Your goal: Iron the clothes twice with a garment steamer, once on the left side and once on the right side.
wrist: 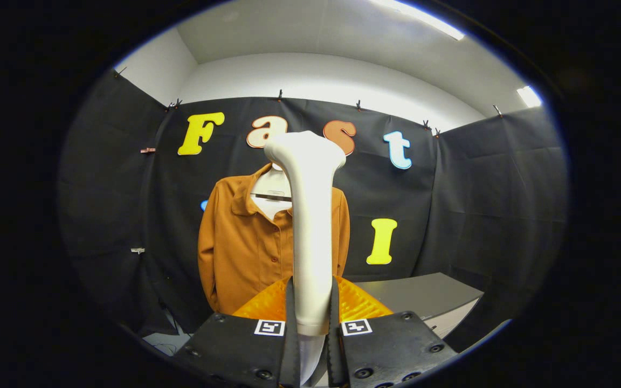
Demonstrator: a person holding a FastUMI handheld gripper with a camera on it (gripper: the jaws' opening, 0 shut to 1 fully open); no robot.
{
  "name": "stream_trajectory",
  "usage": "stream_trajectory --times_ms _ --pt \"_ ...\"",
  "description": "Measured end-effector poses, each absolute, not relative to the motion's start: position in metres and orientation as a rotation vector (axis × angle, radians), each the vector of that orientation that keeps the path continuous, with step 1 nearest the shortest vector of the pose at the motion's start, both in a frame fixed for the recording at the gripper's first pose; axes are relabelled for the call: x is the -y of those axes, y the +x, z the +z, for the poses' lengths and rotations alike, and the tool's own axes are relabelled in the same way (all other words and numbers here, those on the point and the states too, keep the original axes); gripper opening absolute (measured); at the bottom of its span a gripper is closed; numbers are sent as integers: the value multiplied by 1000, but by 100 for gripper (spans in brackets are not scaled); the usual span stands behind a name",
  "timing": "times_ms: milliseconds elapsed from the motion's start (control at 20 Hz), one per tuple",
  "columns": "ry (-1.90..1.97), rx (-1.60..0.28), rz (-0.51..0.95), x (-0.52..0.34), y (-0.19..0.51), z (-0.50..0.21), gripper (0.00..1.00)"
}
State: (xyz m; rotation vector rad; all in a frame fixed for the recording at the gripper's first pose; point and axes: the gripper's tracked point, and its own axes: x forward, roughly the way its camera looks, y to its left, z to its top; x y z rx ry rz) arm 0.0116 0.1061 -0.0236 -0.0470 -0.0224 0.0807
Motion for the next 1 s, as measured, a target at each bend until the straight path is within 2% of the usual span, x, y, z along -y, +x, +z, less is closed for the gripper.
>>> stream_trajectory --times_ms 1000 --pt "-47 15 82 -107 13 -25 23"
